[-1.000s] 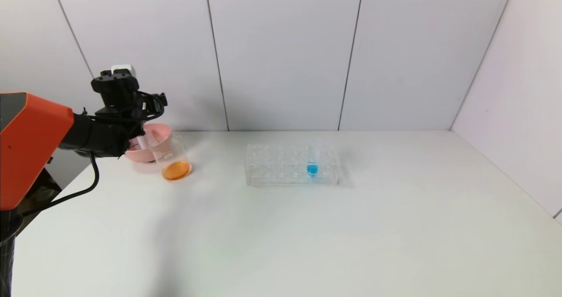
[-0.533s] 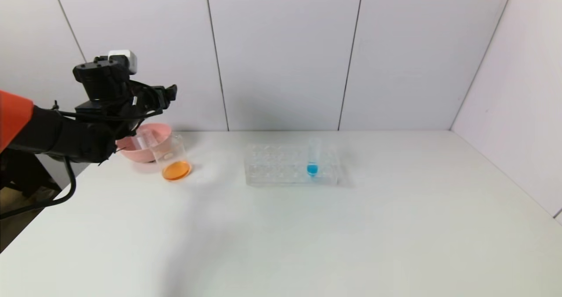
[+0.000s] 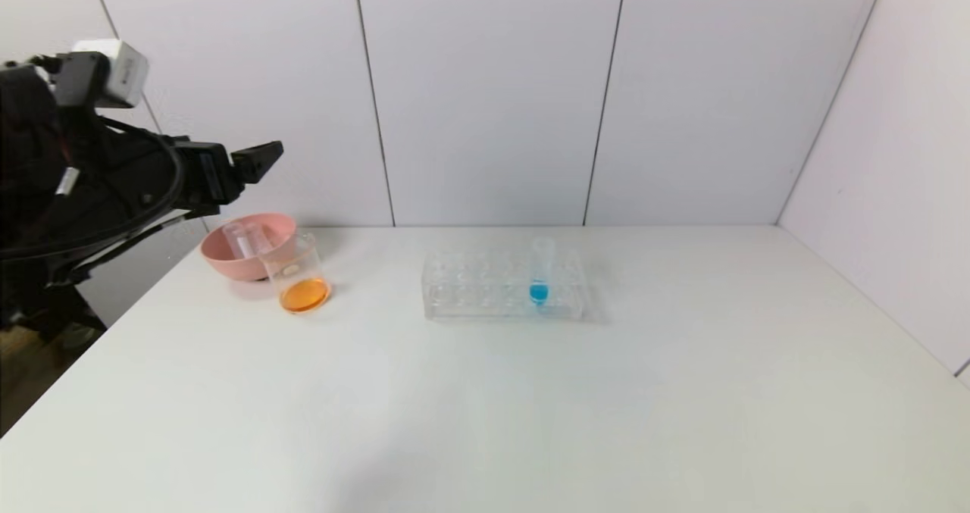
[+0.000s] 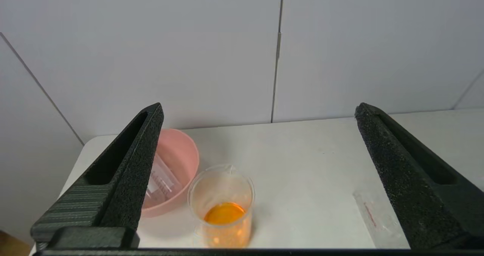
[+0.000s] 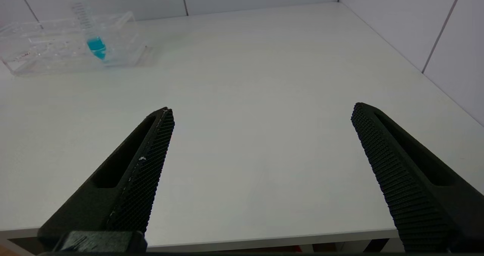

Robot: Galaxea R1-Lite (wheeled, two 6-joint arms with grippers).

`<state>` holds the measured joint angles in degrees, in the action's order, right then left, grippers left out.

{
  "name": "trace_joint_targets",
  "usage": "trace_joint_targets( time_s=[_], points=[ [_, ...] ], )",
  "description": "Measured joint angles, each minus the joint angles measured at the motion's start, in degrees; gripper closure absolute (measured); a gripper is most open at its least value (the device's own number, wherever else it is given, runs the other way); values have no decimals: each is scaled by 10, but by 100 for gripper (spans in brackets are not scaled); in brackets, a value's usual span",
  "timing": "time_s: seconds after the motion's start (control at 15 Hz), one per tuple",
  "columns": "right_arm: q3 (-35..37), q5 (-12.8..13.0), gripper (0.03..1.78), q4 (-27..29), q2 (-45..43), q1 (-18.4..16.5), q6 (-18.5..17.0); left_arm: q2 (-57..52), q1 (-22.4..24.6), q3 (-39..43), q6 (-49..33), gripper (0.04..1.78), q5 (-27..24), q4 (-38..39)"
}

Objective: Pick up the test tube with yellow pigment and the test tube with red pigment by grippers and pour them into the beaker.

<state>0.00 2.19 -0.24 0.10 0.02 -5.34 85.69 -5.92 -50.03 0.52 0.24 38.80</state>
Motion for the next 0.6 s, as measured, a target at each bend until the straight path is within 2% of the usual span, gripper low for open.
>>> trace_joint_targets(
  time_s=[0.2,0.6],
  points=[
    [0,0,10,0,0,0,0,-125,-4,51,26,6,10,-55],
    [0,0,10,0,0,0,0,-384,3,87,61,6,33,-247]
  ],
)
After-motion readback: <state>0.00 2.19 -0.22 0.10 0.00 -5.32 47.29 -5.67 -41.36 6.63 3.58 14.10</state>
